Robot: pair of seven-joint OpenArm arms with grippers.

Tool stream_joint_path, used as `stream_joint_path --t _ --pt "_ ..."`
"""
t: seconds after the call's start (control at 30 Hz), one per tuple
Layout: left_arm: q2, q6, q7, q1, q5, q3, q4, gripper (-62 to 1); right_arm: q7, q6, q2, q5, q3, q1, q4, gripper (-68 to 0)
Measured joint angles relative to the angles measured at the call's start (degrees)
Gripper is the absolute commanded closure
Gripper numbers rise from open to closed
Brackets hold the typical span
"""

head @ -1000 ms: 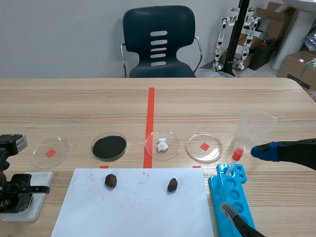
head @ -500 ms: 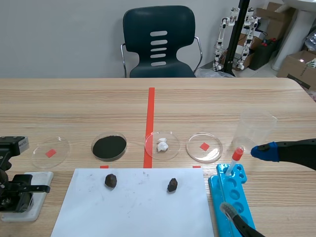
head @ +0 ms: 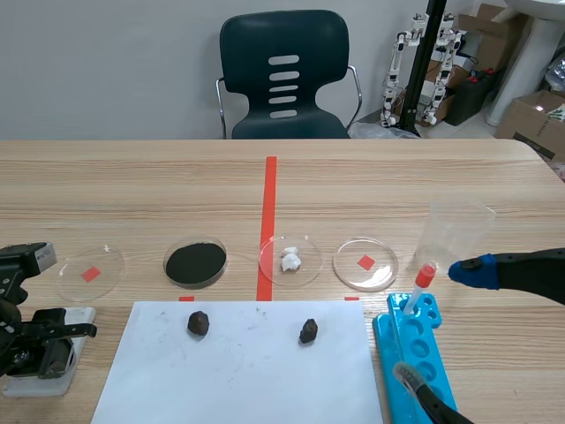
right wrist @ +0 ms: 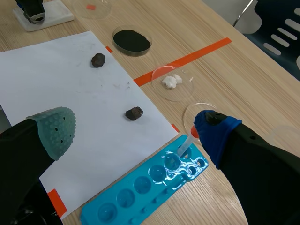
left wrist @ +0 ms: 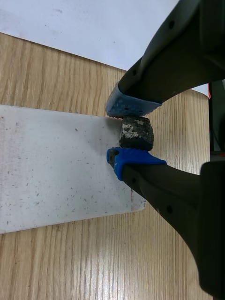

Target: Rub the mineral on the streak plate below the first streak

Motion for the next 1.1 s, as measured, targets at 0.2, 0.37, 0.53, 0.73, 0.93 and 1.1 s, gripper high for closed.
stream_joint_path --t 0.2,0.37,0.53,0.73,0.93,1.1 --pt "0.7 1.2 0.7 0.0 3.9 0.0 0.3 -5.1 0.0 0.0 0.0 0.0 0.0 0.0 0.0 -52.9" --pt "1.4 4.2 2.4 -0.3 11.5 0.6 0.8 -5.1 0.0 0.0 0.0 0.0 0.0 0.0 0.0 -52.9" --pt "0.8 5.9 4.1 -0.3 16.5 0.6 0.4 -5.1 0.0 0.0 0.0 0.0 0.0 0.0 0.0 -52.9" --pt "0.6 5.9 3.9 -0.3 14.2 0.6 0.3 -5.1 0.0 0.0 0.0 0.0 0.0 0.0 0.0 -52.9" --pt "-0.1 2.3 1.0 -0.3 4.1 0.2 0.2 -5.1 0.0 0.0 0.0 0.0 0.0 0.0 0.0 -52.9" --pt "0.0 0.1 0.2 -0.3 0.8 0.2 0.2 -5.1 0.0 0.0 0.0 0.0 0.0 0.0 0.0 -52.9"
